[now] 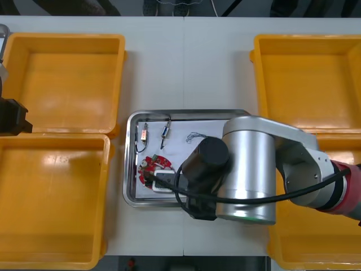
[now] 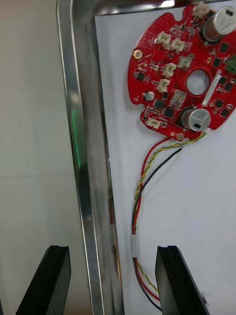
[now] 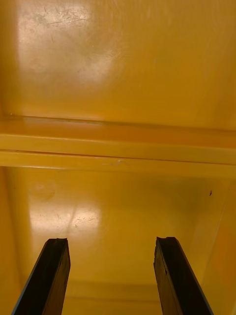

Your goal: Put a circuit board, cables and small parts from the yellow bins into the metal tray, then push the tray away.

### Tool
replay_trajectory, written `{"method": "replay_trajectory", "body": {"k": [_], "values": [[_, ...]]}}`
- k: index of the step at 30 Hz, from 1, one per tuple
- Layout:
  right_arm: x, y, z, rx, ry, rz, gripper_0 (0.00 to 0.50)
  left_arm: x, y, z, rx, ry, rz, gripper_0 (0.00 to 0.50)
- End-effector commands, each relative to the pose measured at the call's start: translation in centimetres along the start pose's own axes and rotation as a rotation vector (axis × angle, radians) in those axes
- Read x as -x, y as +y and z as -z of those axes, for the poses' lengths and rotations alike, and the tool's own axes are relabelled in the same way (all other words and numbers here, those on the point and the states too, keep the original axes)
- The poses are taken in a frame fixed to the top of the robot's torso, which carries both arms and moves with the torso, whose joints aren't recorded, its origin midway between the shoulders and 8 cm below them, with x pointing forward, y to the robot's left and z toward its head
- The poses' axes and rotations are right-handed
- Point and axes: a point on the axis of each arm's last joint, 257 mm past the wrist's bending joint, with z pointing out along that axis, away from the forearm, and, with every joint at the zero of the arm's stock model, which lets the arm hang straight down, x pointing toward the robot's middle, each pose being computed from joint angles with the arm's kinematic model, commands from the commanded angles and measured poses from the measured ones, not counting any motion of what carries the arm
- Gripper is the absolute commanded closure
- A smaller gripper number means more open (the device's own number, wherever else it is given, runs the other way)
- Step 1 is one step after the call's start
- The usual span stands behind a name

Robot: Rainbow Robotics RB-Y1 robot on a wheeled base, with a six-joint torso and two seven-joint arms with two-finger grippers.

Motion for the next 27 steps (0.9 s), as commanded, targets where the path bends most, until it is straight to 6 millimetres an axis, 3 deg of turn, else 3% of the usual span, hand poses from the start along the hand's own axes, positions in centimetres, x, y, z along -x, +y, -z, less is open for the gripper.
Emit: {"method": "replay_trajectory", "body": {"k": [1, 9, 27], "values": [[0.6, 0.7, -0.8, -0.017, 0.007, 0.071, 0.000, 0.0, 0.3, 0.5, 0.001, -0.046, -0.055, 0.000], [0.4, 1.5, -3.1, -0.008, 0.032, 0.078, 0.000, -0.5, -0.3, 0.6, -0.009, -0.051, -0.077, 0.000], [-0.3, 2.2, -5.6, -0.054, 0.077, 0.103, 0.000, -0.5, -0.3, 0.6, -0.009, -0.051, -0.077, 0.000]]}}
